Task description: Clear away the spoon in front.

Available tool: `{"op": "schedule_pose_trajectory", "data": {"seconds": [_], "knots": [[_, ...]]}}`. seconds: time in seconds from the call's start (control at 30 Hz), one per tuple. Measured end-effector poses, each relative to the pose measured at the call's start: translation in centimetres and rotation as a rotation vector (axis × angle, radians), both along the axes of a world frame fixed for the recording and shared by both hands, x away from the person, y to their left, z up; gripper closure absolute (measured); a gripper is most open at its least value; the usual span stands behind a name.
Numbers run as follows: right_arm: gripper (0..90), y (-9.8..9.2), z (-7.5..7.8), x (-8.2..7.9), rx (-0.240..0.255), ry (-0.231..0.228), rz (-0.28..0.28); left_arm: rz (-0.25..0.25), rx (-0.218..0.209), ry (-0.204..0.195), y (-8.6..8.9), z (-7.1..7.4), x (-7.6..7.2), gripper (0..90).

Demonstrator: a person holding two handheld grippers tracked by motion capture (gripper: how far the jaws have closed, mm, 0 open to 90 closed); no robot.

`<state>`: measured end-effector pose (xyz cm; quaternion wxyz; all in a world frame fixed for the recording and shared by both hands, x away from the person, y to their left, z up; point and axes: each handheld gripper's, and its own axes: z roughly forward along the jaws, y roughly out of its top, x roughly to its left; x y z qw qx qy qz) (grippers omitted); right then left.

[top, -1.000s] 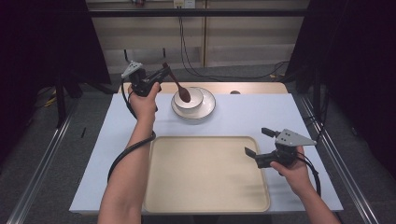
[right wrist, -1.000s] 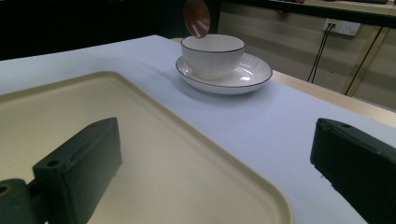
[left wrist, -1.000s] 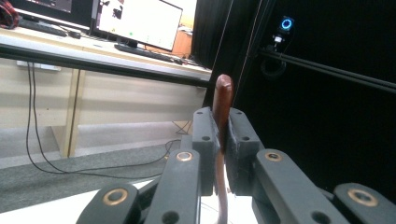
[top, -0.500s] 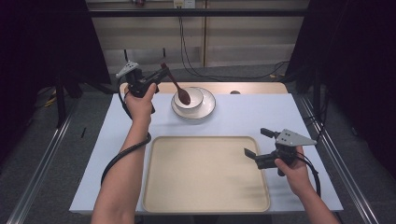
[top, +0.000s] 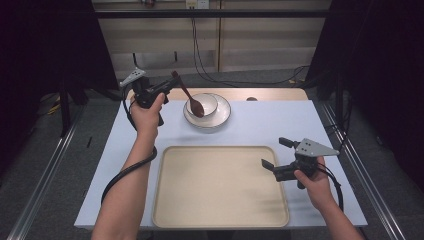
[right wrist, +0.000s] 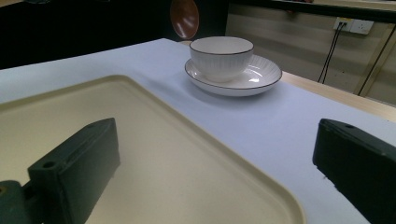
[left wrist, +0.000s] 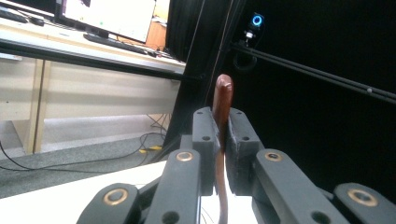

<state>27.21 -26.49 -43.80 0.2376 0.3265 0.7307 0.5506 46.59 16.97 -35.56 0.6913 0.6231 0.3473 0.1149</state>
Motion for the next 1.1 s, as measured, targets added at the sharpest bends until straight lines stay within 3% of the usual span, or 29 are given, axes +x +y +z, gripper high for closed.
{"op": "schedule_pose_trajectory", "data": {"seconds": [0.07, 0.1, 0.17, 0.2, 0.23, 0.27, 0.3, 0.33, 0.4, 0.43, 0.47, 0.5, 0.53, 0.57, 0.73, 1.1], "knots": [[0.4, 0.0, 0.0, 0.0, 0.0, -0.001, 0.001, -0.016, 0.024, -0.003, 0.2, -0.1, -0.1, 83.7], [0.3, 0.0, 0.0, 0.0, 0.0, 0.0, 0.001, -0.013, 0.01, 0.007, 0.1, -0.1, -0.2, 83.8], [0.3, 0.0, 0.0, 0.0, 0.0, -0.001, 0.001, -0.033, 0.021, 0.007, 0.1, -0.2, -0.4, 83.8], [0.3, 0.0, 0.0, 0.0, 0.0, -0.001, 0.001, -0.03, -0.001, 0.019, 0.0, -0.3, -0.5, 83.8], [0.4, 0.0, 0.0, 0.0, 0.0, -0.002, -0.004, -0.049, 0.026, 0.015, 0.2, -0.4, -0.7, 83.8], [0.4, 0.0, 0.0, 0.0, 0.0, -0.002, -0.004, -0.049, 0.026, 0.015, 0.2, -0.4, -0.7, 83.8], [0.4, 0.0, 0.0, 0.0, 0.0, 0.001, -0.004, -0.042, 0.0, 0.024, 0.0, -0.4, -0.9, 83.8], [0.4, 0.0, 0.0, 0.0, -0.004, 0.0, -0.004, -0.062, 0.028, 0.021, 0.3, -0.5, -1.0, 83.8], [0.4, 0.0, 0.0, 0.0, -0.004, 0.0, -0.003, -0.064, 0.023, 0.023, 0.2, -0.5, -1.2, 83.8], [0.4, 0.0, 0.0, 0.0, -0.002, 0.0, -0.002, -0.067, 0.042, 0.019, 0.3, -0.5, -1.3, 83.8], [0.4, 0.0, 0.0, 0.0, -0.002, -0.002, -0.001, -0.064, 0.016, 0.029, 0.1, -0.5, -1.4, 83.8], [0.4, 0.0, 0.0, 0.0, -0.002, -0.002, -0.001, -0.073, 0.037, 0.023, 0.2, -0.5, -1.5, 83.8], [0.4, 0.0, 0.0, 0.0, -0.002, -0.002, -0.002, -0.061, -0.005, 0.04, -0.1, -0.4, -1.7, 83.8], [0.3, 0.0, 0.0, 0.0, -0.002, -0.003, -0.002, -0.08, 0.048, 0.021, 0.3, -0.5, -1.7, 83.8], [0.4, 0.1, -0.1, 0.0, -0.005, 0.0, -0.001, -0.103, 0.06, 0.024, 0.3, -0.5, -2.1, 83.8], [0.4, 0.1, -0.1, 0.0, -0.004, 0.0, -0.006, -0.143, 0.043, 0.036, 0.2, -0.5, -3.4, 83.8]]}}
